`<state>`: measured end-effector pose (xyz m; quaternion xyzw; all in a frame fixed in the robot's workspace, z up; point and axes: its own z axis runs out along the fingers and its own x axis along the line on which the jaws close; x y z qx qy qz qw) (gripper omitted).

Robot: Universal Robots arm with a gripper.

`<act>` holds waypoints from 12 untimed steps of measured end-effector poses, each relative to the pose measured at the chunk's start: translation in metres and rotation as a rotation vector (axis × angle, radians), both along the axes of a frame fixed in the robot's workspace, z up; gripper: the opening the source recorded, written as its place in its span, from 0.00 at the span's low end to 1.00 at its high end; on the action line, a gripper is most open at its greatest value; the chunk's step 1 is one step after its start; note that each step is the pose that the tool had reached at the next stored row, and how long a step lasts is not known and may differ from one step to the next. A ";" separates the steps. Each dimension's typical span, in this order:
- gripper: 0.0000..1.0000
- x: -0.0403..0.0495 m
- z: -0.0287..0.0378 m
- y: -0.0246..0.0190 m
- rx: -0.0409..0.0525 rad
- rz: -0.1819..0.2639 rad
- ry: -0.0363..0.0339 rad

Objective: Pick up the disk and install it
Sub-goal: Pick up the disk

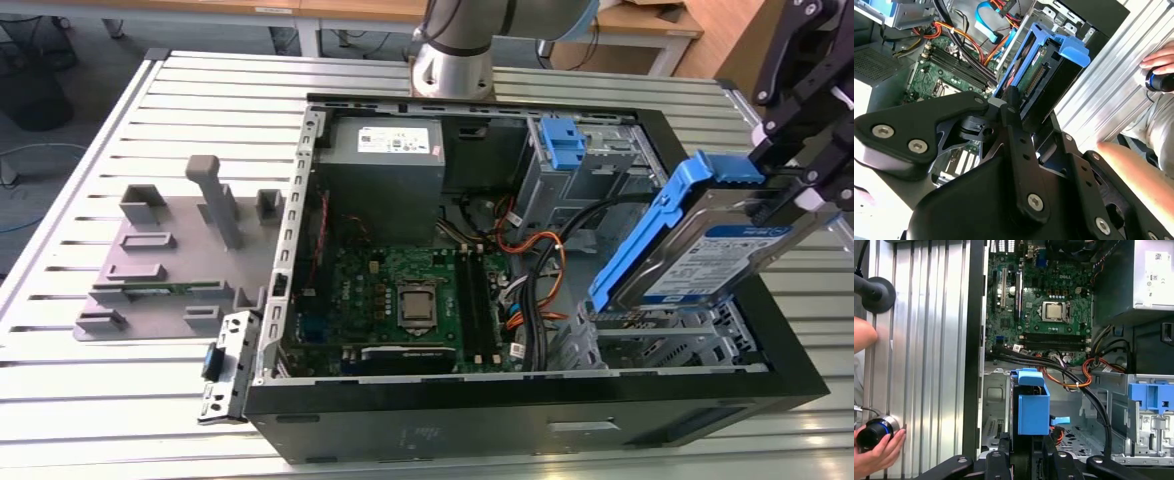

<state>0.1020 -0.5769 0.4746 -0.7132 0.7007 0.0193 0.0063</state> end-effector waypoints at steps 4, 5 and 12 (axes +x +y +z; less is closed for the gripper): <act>0.35 0.0025 -0.0017 -0.0002 0.0002 0.000 0.0000; 0.35 0.0038 -0.0020 -0.0001 0.0003 0.000 0.0000; 0.35 0.0074 -0.0088 -0.0001 0.0002 0.000 0.0000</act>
